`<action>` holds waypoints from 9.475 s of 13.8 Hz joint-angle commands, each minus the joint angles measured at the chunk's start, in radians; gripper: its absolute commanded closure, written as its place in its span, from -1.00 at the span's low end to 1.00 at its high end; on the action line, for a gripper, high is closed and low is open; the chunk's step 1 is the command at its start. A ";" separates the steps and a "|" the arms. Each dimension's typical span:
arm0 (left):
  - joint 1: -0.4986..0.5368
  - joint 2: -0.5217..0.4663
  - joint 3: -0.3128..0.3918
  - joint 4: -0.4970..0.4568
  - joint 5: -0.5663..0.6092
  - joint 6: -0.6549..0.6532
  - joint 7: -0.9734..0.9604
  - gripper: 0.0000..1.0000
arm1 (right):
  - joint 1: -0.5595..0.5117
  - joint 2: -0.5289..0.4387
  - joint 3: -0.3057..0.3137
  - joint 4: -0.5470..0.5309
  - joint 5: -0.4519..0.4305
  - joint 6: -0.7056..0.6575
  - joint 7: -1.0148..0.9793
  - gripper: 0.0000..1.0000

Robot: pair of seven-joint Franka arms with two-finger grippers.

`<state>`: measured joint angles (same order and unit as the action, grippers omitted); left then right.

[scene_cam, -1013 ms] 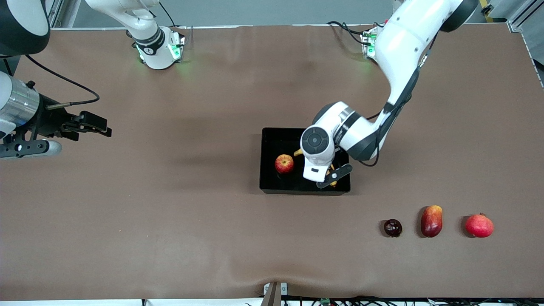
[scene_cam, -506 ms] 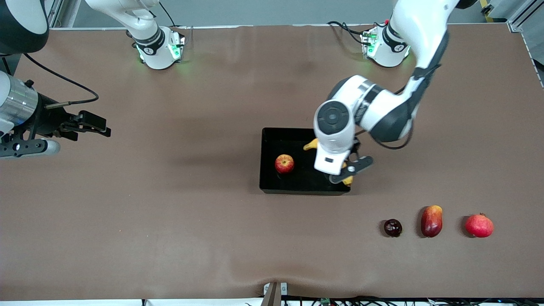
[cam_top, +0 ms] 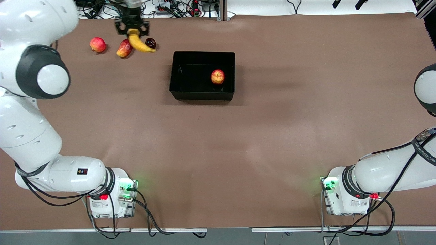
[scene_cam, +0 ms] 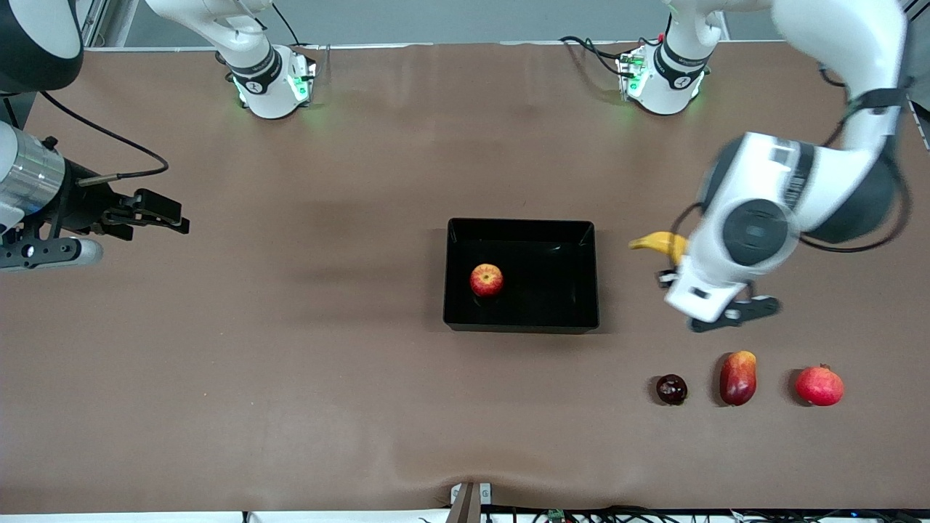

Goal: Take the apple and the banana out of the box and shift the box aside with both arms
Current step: 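Lift the banana out of the tray and carry it beside the mango, then lower the banana onto the table and open the left gripper, then move the left gripper back over the red apple in the tray, then grasp the red apple with the left gripper while the right gripper approaches, then place the apple by the banana while the right gripper grips the tray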

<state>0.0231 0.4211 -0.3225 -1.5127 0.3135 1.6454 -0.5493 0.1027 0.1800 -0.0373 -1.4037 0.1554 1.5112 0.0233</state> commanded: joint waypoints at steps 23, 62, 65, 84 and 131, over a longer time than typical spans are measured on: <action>0.489 0.212 -0.015 -0.321 -0.008 0.703 0.284 1.00 | 0.011 -0.010 -0.004 -0.012 0.000 0.000 0.007 -1.00; -0.432 0.336 -0.083 0.239 0.139 0.373 -0.405 -1.00 | 0.000 -0.007 -0.006 -0.011 0.010 0.006 -0.092 -1.00; -0.525 0.399 -0.003 0.239 0.136 0.451 -0.490 -1.00 | 0.005 -0.007 -0.007 -0.011 0.006 0.007 -0.086 -1.00; -0.529 0.495 -0.001 0.163 0.114 0.521 -0.468 -0.69 | 0.032 -0.010 -0.004 -0.032 -0.040 0.043 -0.105 -1.00; 0.250 0.215 -0.001 -0.412 0.070 0.913 0.169 0.51 | 0.683 0.578 -0.004 -0.040 -0.131 0.621 0.662 1.00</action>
<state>0.2496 0.6285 -0.3201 -1.8984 0.3404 2.5197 -0.3760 0.7685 0.7507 -0.0353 -1.4580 0.0336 2.1365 0.6607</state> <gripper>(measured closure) 0.273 0.123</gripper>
